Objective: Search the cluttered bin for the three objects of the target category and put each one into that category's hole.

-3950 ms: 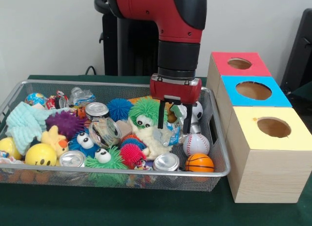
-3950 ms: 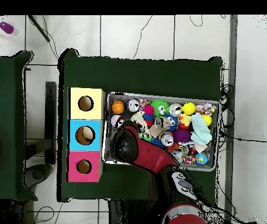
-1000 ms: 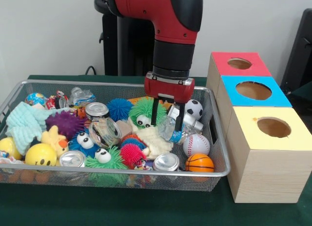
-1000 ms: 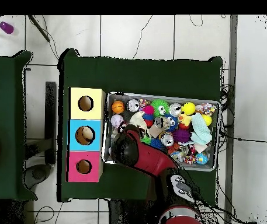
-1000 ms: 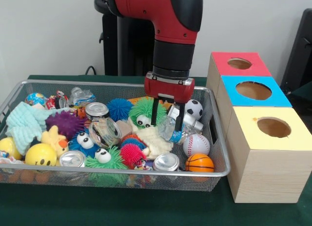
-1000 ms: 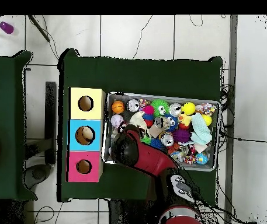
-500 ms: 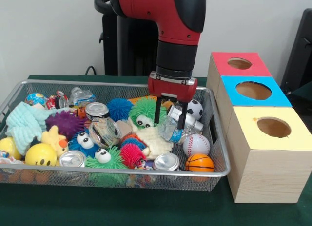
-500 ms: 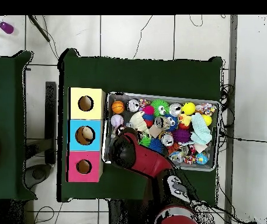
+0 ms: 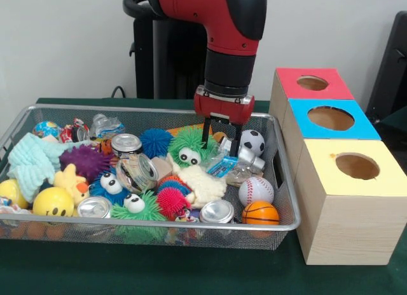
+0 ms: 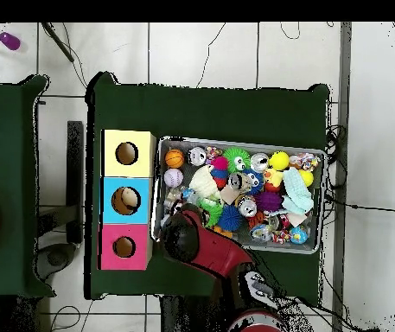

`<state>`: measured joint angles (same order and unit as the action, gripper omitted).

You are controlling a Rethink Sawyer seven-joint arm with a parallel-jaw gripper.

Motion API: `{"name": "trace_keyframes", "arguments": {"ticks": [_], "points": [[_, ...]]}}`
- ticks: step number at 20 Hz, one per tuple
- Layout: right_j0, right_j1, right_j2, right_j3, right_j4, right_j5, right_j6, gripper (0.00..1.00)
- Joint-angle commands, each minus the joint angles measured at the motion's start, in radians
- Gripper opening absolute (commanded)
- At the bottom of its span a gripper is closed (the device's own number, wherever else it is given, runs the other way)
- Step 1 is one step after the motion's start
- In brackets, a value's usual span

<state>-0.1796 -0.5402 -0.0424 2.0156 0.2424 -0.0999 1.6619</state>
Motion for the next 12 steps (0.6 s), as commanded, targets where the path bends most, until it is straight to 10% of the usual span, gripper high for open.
{"name": "trace_keyframes", "arguments": {"ticks": [1,11,12], "points": [[-0.013,0.016,0.020,0.075,0.066,0.012,0.294,1.00],[-0.074,0.009,0.082,0.093,0.017,-0.063,0.291,1.00],[-0.091,0.006,0.102,0.095,-0.002,-0.085,0.285,0.00]]}}
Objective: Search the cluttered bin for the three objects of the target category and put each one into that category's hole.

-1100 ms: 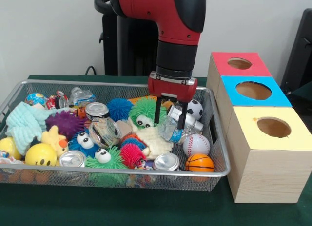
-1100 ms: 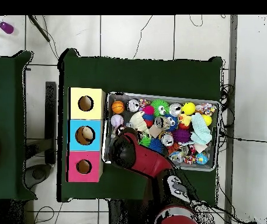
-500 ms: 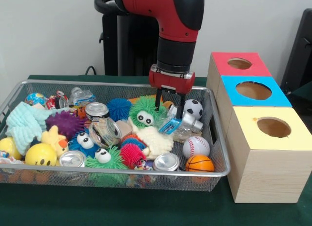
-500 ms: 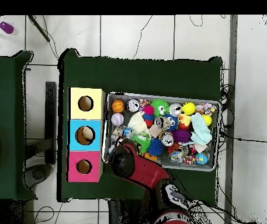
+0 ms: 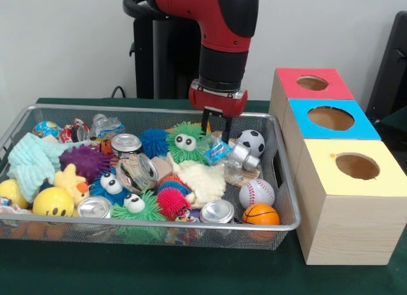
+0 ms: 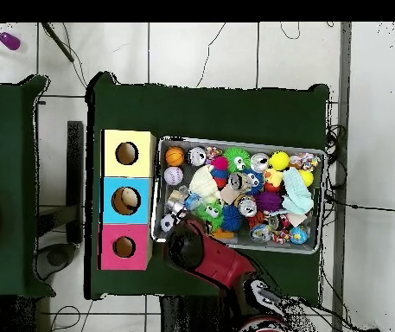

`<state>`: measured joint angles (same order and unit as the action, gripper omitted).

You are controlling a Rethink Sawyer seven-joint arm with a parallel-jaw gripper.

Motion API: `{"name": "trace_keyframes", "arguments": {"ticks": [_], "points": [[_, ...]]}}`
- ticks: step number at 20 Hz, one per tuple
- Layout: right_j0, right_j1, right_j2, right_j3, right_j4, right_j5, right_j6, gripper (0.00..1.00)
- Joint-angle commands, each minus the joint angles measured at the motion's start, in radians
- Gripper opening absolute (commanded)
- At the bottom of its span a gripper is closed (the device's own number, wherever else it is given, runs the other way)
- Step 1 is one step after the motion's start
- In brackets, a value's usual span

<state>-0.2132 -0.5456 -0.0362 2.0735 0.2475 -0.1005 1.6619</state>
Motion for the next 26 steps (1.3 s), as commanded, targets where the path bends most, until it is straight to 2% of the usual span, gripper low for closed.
{"name": "trace_keyframes", "arguments": {"ticks": [1,2,7,10,17,21,22,26], "points": [[-0.054,0.013,0.092,0.026,-0.046,-0.113,0.257,0.00],[-0.050,0.014,0.088,0.016,-0.085,-0.141,0.229,0.00],[-0.074,0.025,0.108,0.035,-0.089,-0.164,0.265,0.00],[-0.069,0.024,0.097,0.032,-0.125,-0.157,0.224,0.00],[-0.062,0.028,0.092,0.028,-0.145,-0.161,0.227,0.00],[-0.056,0.031,0.089,0.011,-0.189,-0.182,0.200,0.00],[-0.055,0.033,0.088,0.009,-0.204,-0.196,0.196,1.00],[-0.038,0.032,0.075,0.010,-0.160,-0.154,0.223,1.00]]}}
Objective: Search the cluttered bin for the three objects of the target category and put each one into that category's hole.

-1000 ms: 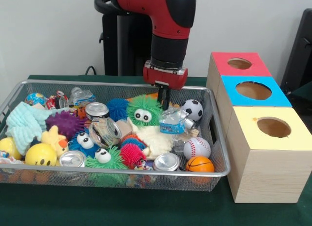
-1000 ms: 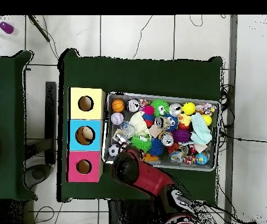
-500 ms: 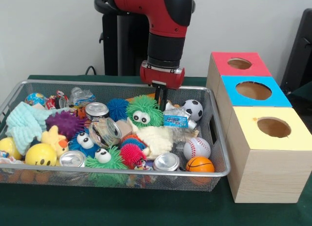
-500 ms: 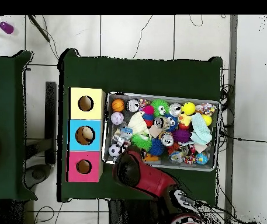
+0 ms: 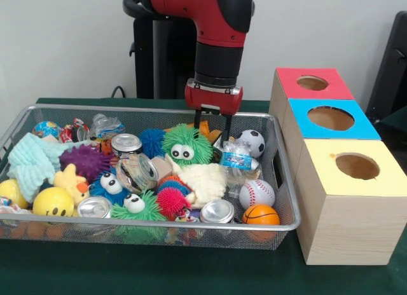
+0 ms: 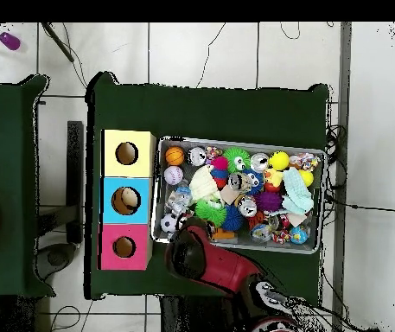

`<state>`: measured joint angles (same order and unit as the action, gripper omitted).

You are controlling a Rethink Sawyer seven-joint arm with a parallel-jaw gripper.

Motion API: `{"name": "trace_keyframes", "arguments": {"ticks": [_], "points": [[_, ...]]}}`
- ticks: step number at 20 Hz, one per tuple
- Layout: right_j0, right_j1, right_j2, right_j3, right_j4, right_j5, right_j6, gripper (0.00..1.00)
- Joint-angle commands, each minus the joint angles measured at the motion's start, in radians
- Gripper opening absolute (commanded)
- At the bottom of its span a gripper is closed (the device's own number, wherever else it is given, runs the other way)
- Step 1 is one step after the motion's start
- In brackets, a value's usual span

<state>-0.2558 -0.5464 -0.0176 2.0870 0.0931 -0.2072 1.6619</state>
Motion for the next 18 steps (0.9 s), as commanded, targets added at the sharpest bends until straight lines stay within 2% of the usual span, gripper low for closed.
{"name": "trace_keyframes", "arguments": {"ticks": [1,3,18], "points": [[0.009,0.032,0.050,-0.004,-0.001,-0.048,0.226,1.00],[0.028,0.031,0.031,-0.016,-0.005,-0.031,0.200,1.00],[0.083,0.026,-0.023,-0.053,0.056,0.058,0.193,1.00]]}}
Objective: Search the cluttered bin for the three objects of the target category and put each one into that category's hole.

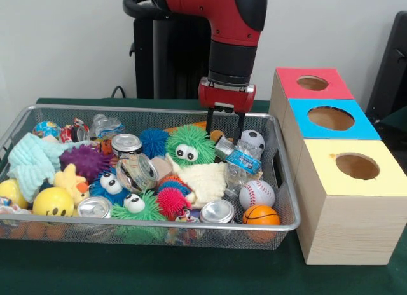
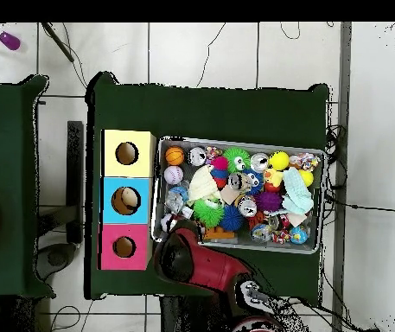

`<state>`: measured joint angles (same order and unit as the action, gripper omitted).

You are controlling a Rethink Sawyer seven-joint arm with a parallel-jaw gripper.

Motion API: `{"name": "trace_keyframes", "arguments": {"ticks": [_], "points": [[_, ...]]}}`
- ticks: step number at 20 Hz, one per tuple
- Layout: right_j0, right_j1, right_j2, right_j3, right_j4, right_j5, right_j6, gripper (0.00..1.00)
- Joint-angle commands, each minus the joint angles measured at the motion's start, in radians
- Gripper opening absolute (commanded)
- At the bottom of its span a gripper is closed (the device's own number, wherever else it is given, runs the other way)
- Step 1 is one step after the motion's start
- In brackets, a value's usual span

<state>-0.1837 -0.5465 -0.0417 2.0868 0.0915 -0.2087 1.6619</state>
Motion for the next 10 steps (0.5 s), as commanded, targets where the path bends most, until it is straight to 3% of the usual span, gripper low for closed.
{"name": "trace_keyframes", "arguments": {"ticks": [1,10], "points": [[0.012,0.023,0.000,-0.054,0.060,0.066,0.192,1.00],[0.039,-0.020,-0.027,-0.073,0.087,0.161,0.180,1.00]]}}
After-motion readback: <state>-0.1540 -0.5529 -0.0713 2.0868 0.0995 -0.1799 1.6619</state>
